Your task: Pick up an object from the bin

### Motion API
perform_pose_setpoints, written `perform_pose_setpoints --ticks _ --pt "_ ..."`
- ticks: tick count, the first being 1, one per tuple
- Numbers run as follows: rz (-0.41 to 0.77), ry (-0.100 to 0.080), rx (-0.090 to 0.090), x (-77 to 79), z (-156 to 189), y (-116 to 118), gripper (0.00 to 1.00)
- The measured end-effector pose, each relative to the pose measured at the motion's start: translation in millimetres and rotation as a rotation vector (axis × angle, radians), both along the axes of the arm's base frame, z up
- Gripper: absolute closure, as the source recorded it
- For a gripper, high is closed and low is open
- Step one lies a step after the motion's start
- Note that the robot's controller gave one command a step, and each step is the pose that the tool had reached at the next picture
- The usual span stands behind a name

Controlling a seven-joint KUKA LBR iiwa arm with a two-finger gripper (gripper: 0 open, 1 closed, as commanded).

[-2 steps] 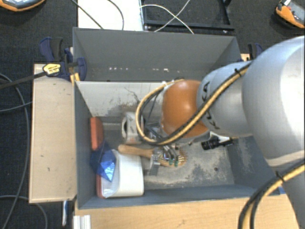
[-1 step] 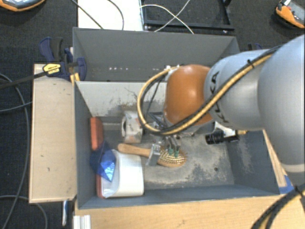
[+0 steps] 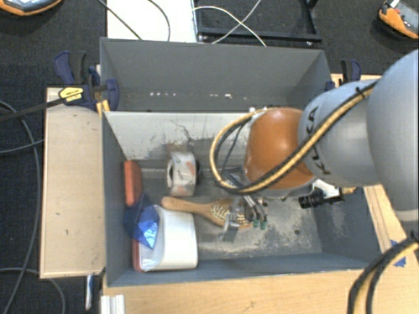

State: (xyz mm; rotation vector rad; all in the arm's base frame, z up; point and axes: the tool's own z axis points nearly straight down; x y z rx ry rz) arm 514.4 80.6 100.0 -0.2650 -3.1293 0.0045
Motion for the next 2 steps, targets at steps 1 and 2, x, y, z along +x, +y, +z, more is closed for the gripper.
perform_pose_setpoints --ticks 1,2 --pt "-0.245 -0.005 0.007 -6.6 -30.1 12.8 0.00" --pt "-0.083 -0.012 0.000 -23.3 -27.3 -41.8 1.00"
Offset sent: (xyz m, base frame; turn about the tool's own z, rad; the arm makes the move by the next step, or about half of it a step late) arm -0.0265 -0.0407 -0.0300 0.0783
